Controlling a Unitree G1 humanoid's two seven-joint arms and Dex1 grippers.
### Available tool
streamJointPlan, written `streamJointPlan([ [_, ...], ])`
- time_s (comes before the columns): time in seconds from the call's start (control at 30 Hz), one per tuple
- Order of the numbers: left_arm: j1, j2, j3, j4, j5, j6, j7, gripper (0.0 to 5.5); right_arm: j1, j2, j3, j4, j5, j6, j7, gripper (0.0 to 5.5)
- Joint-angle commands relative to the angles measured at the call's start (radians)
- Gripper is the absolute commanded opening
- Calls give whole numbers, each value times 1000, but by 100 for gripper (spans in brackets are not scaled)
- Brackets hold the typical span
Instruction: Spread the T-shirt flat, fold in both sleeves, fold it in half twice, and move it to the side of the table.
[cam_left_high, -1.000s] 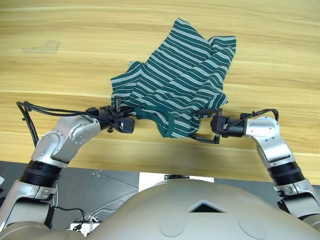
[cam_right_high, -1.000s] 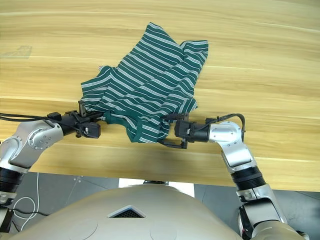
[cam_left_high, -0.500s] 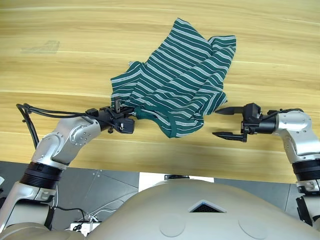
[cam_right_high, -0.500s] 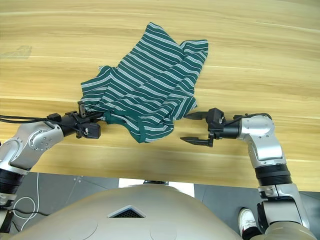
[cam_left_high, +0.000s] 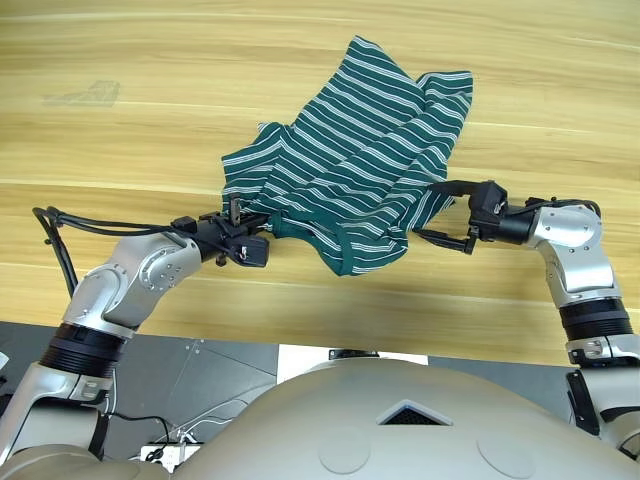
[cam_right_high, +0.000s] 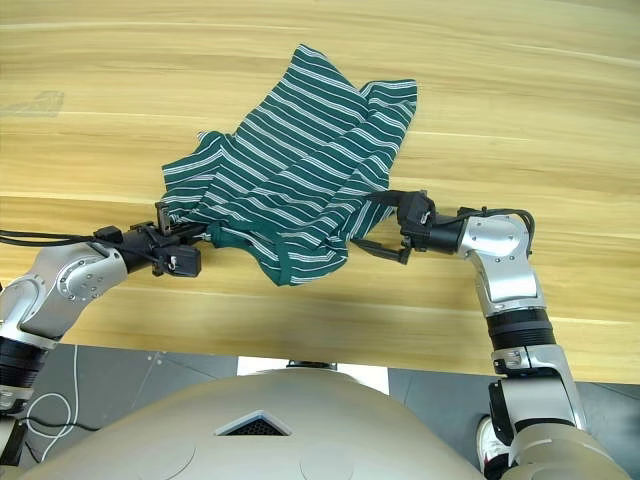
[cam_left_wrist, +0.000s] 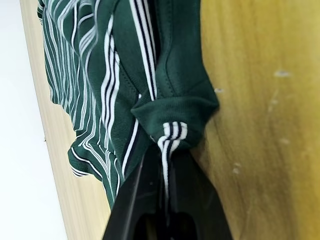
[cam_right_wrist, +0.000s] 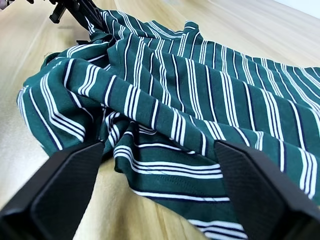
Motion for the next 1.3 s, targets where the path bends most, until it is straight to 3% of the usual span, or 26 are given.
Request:
streamJointPlan([
  [0.03,15,-7,-25,29,30,13,-14,0,16,-8,8,-7,6,-1,36,338],
  [0.67,13,-14,-36,49,39,11,6,0,31,4,19,16,-10,18,64,4],
  [1.1,-8,-26,-43,63,46,13,18,0,20,16,40,53,-8,18,89,4],
  [1.3,-8,-24,-41,68,45,13,23,0,-15,-61,-96,-3,153,127,173,4],
])
